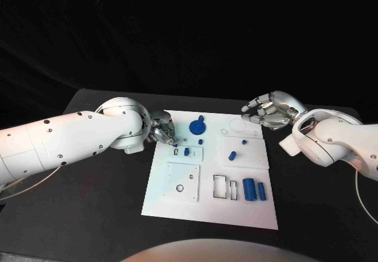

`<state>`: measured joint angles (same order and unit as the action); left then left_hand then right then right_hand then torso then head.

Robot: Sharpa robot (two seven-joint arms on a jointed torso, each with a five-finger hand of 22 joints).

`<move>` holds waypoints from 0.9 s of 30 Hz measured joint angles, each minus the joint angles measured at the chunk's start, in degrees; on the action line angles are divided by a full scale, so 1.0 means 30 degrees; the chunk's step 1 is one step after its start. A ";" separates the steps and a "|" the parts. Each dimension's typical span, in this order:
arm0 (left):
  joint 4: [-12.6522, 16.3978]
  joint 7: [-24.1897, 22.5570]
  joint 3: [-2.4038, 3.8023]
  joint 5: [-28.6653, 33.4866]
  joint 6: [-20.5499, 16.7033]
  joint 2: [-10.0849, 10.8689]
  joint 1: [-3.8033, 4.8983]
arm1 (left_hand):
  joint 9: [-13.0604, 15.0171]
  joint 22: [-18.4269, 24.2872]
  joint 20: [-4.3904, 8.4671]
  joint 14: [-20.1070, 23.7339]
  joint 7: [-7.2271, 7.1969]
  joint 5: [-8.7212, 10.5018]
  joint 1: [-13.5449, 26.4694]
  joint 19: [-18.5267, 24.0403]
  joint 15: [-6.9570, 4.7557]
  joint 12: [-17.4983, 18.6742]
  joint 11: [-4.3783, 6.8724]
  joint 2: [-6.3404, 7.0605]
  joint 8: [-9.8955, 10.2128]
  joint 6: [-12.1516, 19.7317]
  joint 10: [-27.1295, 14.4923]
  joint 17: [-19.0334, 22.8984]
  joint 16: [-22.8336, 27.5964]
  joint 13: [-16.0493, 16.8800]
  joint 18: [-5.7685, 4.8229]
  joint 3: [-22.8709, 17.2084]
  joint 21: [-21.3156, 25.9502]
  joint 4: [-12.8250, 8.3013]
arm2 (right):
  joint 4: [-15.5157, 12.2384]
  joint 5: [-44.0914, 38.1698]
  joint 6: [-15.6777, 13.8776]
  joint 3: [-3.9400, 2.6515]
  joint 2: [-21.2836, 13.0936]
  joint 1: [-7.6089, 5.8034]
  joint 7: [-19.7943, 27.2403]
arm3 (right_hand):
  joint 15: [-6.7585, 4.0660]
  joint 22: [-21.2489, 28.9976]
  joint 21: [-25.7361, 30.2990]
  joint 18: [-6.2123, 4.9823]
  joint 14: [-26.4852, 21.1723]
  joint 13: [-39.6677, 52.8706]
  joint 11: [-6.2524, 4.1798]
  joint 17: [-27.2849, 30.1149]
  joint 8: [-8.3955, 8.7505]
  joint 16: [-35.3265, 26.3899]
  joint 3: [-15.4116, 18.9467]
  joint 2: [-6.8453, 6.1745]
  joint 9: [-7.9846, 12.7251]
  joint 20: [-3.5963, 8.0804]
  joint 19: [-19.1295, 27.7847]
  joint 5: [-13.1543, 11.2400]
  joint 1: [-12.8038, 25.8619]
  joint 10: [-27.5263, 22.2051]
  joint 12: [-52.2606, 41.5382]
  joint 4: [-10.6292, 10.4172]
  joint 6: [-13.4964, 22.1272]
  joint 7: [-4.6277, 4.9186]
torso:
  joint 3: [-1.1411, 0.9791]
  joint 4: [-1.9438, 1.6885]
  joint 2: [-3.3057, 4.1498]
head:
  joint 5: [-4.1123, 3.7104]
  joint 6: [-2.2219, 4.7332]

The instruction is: Assemble the parts on the task board

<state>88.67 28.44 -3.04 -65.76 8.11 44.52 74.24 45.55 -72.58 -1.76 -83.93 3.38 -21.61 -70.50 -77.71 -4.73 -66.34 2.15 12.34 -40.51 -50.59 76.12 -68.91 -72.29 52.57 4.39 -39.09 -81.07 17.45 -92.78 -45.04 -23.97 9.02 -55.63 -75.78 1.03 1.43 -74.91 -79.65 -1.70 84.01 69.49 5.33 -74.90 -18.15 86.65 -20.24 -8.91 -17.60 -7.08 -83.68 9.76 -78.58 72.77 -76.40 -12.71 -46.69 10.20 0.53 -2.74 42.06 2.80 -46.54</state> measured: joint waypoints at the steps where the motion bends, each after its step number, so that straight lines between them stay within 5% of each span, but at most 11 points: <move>1: 0.0023 0.0004 -0.0004 -0.0104 -0.0002 -0.0017 -0.0027 | 0.0001 0.0001 0.0000 0.0028 0.0000 0.0000 0.0000 0.0000 -0.0028 0.0000 0.0000 0.0000 0.0000 0.0000 0.0000 0.0000 0.0000 0.0008 0.0002 0.0000 0.0000 -0.0001 | -0.0003 -0.0001 0.0001 0.0000 -0.0002 0.0001 -0.0001 | 0.0000 0.0000 0.0000 0.0000 0.0000 0.0000 0.0000 0.0000 0.0000 0.0000 0.0000 0.0000 0.0000 0.0000 0.0000 0.0000 0.0000 0.0000 0.0000 0.0000 0.0000 0.0000 | -0.0002 0.0000 0.0000 | 0.0000 -0.0007; 27: 0.0080 0.0068 -0.0046 -0.1009 0.0215 -0.0251 -0.0431 | 0.0024 -0.0068 0.0070 -0.0040 -0.0008 0.0068 0.0348 -0.0068 -0.0096 -0.0144 0.0098 0.0345 -0.0320 -0.0010 0.0102 0.0005 0.0001 0.0148 0.0000 -0.0525 0.0005 -0.0370 | -0.0020 -0.0027 0.0005 0.0000 0.0024 0.0006 -0.0008 | 0.0000 -0.0013 0.0000 -0.0001 0.0000 0.0002 0.0000 0.0000 0.0000 0.0000 0.0000 0.0000 0.0000 0.0000 0.0000 0.0000 0.0000 0.0000 0.0000 0.0000 0.0000 0.0000 | -0.0007 -0.0002 -0.0002 | 0.0040 -0.0154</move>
<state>88.91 28.65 -3.18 -68.79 8.76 43.77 72.95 45.63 -72.79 -1.55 -84.05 3.35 -21.41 -69.45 -77.91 -5.02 -66.77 2.44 13.37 -41.47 -50.62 76.42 -68.89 -72.28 53.02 4.39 -40.66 -81.05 16.34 -92.84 -45.12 -23.96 9.02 -55.56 -75.76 1.00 1.43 -74.94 -79.65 -1.70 84.01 69.49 5.33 -74.90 -18.15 86.65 -20.24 -8.91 -17.60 -7.08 -83.69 9.76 -78.58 72.77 -76.40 -12.71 -46.69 10.20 0.51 -2.75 42.06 2.92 -47.01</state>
